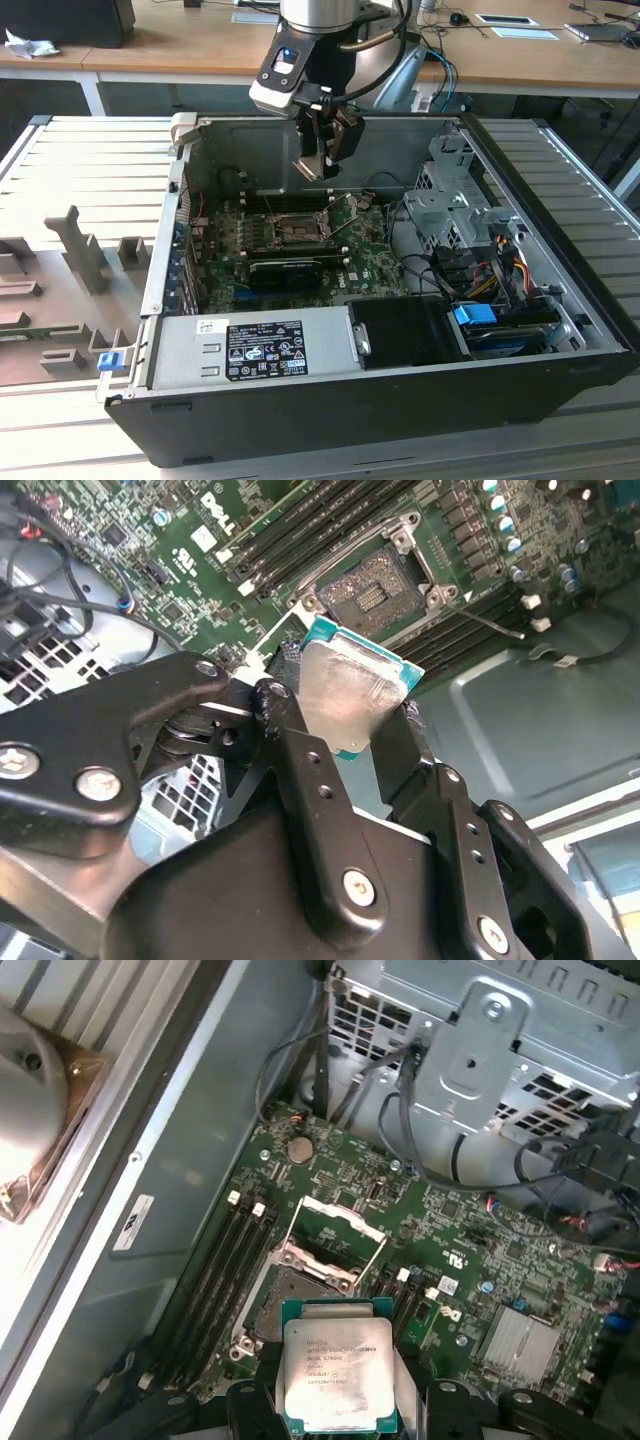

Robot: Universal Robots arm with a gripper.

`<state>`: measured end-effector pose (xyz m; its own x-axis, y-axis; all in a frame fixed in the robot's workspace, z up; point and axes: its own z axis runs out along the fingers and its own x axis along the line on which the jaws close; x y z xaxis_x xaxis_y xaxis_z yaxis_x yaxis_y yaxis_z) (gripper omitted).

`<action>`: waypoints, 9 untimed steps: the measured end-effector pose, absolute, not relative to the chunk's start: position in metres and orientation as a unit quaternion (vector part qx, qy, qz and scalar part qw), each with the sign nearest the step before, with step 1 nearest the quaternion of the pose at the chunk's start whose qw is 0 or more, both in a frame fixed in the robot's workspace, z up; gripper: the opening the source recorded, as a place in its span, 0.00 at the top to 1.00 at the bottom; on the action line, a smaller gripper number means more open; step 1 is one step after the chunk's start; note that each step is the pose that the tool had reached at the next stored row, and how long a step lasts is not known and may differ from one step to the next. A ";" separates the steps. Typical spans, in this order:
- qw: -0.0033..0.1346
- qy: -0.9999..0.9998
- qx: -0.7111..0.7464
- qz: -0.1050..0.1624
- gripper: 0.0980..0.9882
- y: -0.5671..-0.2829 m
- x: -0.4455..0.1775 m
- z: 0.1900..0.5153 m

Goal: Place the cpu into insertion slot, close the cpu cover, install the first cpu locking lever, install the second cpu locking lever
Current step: 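Place the cpu into insertion slot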

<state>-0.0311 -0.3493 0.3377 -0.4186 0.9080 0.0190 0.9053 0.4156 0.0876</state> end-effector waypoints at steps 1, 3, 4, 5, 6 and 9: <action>0.016 0.836 0.547 0.042 0.52 -0.349 -0.031 0.337; 0.017 0.828 0.558 0.042 0.52 -0.349 -0.031 0.337; 0.017 0.823 0.566 0.041 0.52 -0.349 -0.031 0.336; 0.017 0.820 0.570 0.041 0.52 -0.349 -0.031 0.336; 0.018 0.816 0.576 0.041 0.52 -0.349 -0.031 0.336; 0.018 0.806 0.590 0.041 0.52 -0.349 -0.031 0.335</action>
